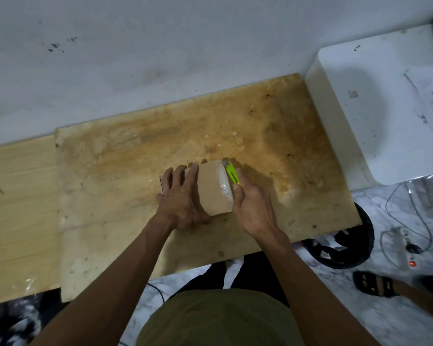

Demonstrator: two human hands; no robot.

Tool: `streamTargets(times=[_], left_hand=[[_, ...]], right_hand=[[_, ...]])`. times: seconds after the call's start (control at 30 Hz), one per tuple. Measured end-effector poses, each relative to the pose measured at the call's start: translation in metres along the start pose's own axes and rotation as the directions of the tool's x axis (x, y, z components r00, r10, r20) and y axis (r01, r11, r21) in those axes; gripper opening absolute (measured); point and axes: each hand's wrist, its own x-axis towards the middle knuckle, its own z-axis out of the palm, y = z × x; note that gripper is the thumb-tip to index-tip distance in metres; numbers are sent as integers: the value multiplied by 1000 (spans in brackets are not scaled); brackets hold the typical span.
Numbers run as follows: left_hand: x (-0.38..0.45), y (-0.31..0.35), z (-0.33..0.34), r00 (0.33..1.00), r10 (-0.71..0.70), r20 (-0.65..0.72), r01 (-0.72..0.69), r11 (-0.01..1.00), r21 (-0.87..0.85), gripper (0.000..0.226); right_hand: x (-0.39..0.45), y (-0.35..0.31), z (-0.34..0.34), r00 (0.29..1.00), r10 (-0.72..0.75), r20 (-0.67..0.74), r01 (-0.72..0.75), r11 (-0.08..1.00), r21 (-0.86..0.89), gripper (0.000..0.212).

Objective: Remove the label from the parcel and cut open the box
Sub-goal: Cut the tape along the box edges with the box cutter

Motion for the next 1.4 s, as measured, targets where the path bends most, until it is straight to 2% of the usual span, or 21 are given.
streamTargets(times=[0.33,0.6,0.93,1.4], left_hand=[[-1,-6,-3,998,48,36,-47,998,-43,150],[0,-10,-1,997,67,27,-65,995,-80,145],[-1,-10,-1,997,80,17,-78,993,-86,136],[-3,-9,0,997,72,-9,-72,992,-102,135]], right_hand=[[-2,0,3,1000,19,1,-19,1000,4,47],[-7,-6,4,999,29,-23,-29,1000,5,47],[-9,-12,7,999,9,-53,-13,997,-76,49],[-8,-10,14,998,-27,-49,19,985,-174,49]])
